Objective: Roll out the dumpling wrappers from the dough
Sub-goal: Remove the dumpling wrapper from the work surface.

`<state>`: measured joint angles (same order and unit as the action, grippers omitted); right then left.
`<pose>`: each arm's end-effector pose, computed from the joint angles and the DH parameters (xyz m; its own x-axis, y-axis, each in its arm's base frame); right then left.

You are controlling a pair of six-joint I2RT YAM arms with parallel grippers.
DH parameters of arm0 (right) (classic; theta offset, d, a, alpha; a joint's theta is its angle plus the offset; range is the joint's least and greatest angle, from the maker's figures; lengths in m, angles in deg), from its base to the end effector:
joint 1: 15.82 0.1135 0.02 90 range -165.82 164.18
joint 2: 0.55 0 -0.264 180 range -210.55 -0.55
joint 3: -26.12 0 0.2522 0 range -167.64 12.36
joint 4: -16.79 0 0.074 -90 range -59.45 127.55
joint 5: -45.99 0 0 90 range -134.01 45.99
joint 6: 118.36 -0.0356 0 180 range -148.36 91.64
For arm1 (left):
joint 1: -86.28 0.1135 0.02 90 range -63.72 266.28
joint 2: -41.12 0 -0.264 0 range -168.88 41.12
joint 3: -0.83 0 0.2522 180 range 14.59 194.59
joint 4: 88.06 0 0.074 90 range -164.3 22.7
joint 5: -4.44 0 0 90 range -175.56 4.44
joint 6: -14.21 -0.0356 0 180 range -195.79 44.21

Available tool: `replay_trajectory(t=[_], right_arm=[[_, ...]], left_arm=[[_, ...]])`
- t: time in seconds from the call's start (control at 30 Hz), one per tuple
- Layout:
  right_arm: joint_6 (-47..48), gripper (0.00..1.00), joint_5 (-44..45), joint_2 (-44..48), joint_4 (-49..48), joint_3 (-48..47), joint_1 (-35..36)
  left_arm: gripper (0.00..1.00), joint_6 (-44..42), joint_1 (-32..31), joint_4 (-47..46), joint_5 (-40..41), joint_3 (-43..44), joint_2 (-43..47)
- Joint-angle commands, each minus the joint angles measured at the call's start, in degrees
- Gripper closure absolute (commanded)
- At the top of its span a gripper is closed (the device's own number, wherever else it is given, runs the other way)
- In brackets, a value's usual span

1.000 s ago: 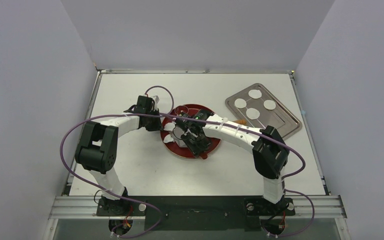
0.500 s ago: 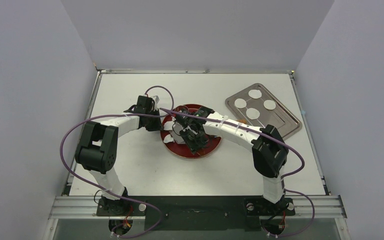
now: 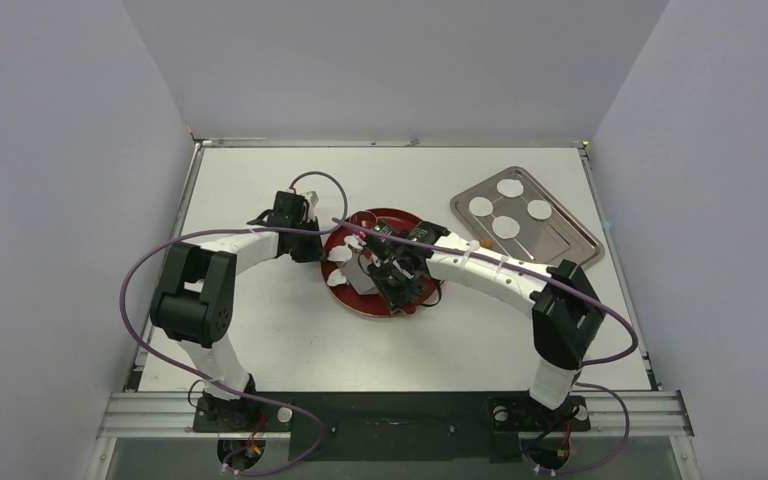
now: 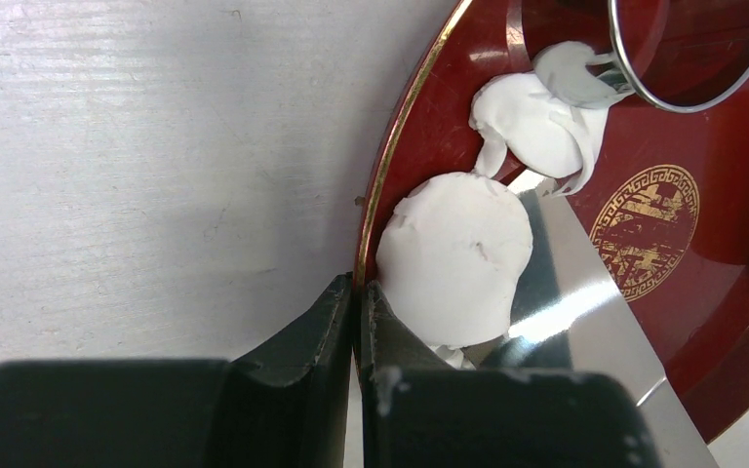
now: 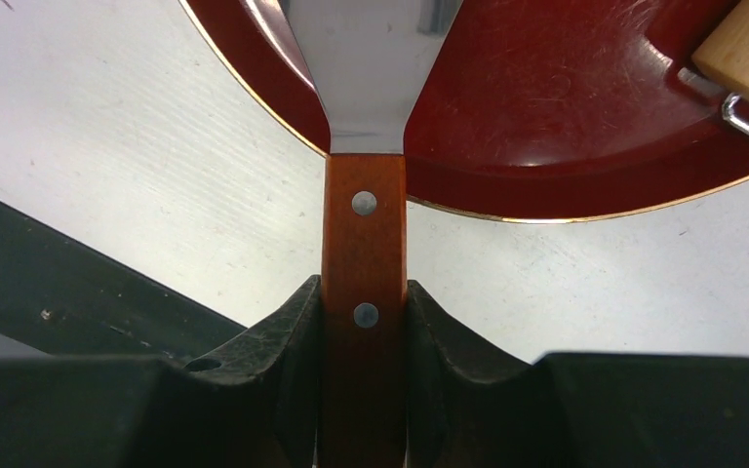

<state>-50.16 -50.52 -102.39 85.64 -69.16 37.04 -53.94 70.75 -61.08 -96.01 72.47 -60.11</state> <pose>0.2095 0.2833 0.2372 -0.8430 -0.5020 -0.1931 -0.5344 0.8223 0.1954 0.3362 -0.1001 0.1569 -0.8802 -0.1353 -0.4550 0.0345 0.9378 -0.3455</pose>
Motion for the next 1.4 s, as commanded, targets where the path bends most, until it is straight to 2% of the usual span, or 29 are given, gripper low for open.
replay_trajectory(t=[0.0, 0.13, 0.37, 0.5, 1.03, 1.37], right_arm=[[-1.2, 1.0, 0.0, 4.9, -5.0, 0.3, -0.1], [-1.3, 1.0, 0.9, 5.9, -5.0, 0.7, -0.4], [-1.7, 1.0, 2.9, 1.2, -3.1, -3.8, -0.6], [-2.3, 1.0, 4.2, 1.6, -3.6, -4.6, -0.5], [-2.6, 1.0, 3.2, 10.1, -14.1, 7.4, -0.6], [-1.9, 1.0, 1.5, 14.1, -18.4, 11.2, -0.5]], left_arm=[[1.0, -0.1, 0.2, -1.7, -1.2, 0.8, 1.8], [1.0, -0.2, 0.2, -1.6, -1.2, 0.7, 1.7], [1.0, -0.5, 0.3, -1.1, -0.9, 0.8, 1.9], [1.0, -0.5, 0.4, -1.2, -0.9, 0.7, 2.0], [1.0, -1.4, 1.8, -0.2, -4.4, 3.1, 1.9], [1.0, -2.3, 3.0, 0.9, -6.6, 4.5, 2.2]])
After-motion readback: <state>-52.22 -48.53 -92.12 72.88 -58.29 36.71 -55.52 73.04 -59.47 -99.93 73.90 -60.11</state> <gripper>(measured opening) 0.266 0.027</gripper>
